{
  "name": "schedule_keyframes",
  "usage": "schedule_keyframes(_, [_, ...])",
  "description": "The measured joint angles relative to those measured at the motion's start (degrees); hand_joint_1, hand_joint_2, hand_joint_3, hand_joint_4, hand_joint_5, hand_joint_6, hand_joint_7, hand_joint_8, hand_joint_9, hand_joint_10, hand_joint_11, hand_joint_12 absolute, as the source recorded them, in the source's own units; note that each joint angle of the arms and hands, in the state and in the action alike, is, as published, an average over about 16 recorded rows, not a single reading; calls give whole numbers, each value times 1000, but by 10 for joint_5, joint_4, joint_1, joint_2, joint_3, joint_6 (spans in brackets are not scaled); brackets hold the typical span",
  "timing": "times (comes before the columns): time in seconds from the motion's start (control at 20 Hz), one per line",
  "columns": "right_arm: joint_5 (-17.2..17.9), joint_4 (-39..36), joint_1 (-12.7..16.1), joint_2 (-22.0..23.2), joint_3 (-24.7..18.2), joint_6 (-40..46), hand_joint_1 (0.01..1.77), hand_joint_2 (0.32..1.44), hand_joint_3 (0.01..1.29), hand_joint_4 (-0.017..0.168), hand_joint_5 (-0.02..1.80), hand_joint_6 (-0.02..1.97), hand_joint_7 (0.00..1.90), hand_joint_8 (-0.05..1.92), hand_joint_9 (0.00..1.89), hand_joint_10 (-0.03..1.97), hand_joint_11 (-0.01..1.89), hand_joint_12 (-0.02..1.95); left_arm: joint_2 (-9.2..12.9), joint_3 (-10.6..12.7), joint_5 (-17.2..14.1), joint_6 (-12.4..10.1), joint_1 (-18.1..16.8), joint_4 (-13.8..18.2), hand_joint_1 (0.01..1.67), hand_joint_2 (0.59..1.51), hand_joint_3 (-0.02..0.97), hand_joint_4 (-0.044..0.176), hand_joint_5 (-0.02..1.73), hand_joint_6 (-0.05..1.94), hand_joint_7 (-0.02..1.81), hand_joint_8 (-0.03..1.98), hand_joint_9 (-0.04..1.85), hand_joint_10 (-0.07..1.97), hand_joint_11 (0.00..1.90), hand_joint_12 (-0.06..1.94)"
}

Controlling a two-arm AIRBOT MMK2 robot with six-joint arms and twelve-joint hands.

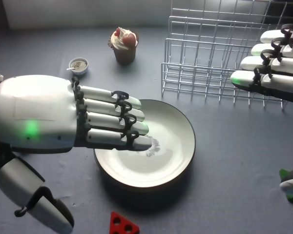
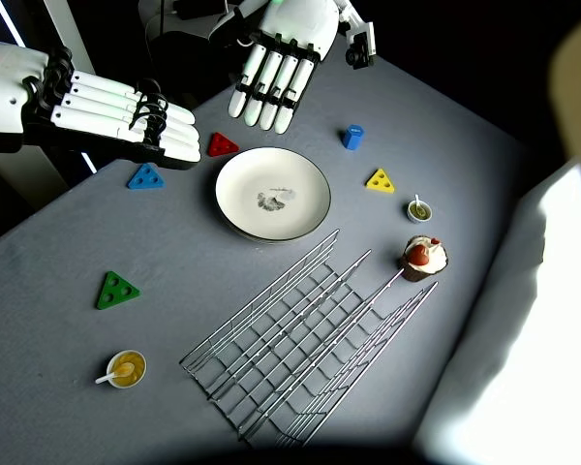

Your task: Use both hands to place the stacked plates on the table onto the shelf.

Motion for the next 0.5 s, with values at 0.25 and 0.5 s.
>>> schedule_keyframes(0.25, [0, -4, -1, -1, 0, 6, 93, 949, 18, 4, 147, 9, 164, 3, 164, -4, 156, 26, -10, 9, 19, 15, 12, 20, 18, 900, -4, 6, 113, 2, 158, 10, 146, 3, 120, 59])
schedule_keyframes(0.5, [3, -2, -3, -2, -2, 14, 99, 968, 18, 4, 154, 9, 167, 3, 169, -3, 165, 25, -23, 21, 41, 18, 24, 38, 18, 901, -4, 8, 122, 1, 175, 10, 168, 3, 135, 57])
